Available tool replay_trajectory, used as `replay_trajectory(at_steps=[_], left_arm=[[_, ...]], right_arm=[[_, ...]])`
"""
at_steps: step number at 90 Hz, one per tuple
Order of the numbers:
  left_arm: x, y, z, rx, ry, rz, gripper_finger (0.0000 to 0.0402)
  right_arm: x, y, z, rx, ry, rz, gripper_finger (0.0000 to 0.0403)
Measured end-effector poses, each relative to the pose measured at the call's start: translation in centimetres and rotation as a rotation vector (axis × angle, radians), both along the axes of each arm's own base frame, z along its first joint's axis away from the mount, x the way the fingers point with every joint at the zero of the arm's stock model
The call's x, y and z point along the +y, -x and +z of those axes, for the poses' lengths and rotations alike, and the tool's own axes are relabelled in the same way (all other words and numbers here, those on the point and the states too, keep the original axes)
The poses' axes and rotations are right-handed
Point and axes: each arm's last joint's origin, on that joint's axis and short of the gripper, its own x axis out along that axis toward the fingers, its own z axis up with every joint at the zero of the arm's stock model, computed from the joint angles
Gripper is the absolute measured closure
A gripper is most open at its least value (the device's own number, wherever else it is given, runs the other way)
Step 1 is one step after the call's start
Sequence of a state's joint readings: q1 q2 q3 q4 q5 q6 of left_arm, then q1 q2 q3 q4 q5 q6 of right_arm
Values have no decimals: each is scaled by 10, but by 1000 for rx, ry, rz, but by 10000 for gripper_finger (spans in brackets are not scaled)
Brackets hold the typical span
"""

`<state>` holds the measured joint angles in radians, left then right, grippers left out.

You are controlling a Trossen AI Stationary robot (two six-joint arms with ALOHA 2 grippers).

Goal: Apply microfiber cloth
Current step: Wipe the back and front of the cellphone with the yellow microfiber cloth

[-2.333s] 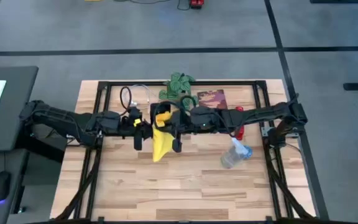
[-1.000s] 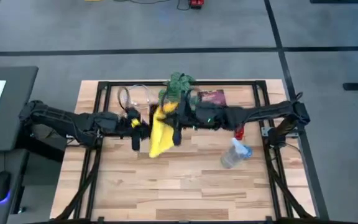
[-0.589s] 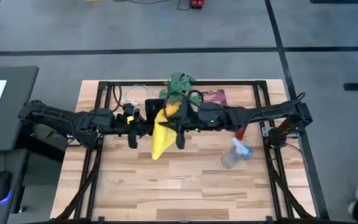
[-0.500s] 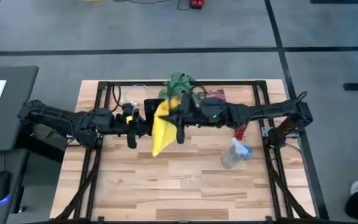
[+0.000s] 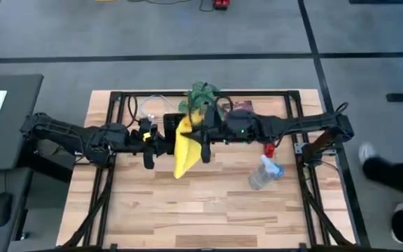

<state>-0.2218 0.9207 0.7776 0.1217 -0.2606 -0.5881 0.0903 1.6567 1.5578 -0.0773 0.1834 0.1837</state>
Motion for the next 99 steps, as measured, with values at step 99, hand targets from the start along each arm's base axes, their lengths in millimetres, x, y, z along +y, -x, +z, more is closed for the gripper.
replay_trajectory(at_steps=[99], left_arm=[[-1,-12,-5,-4,29,14,398]], right_arm=[[13,-2,-8,51,39,38,403]])
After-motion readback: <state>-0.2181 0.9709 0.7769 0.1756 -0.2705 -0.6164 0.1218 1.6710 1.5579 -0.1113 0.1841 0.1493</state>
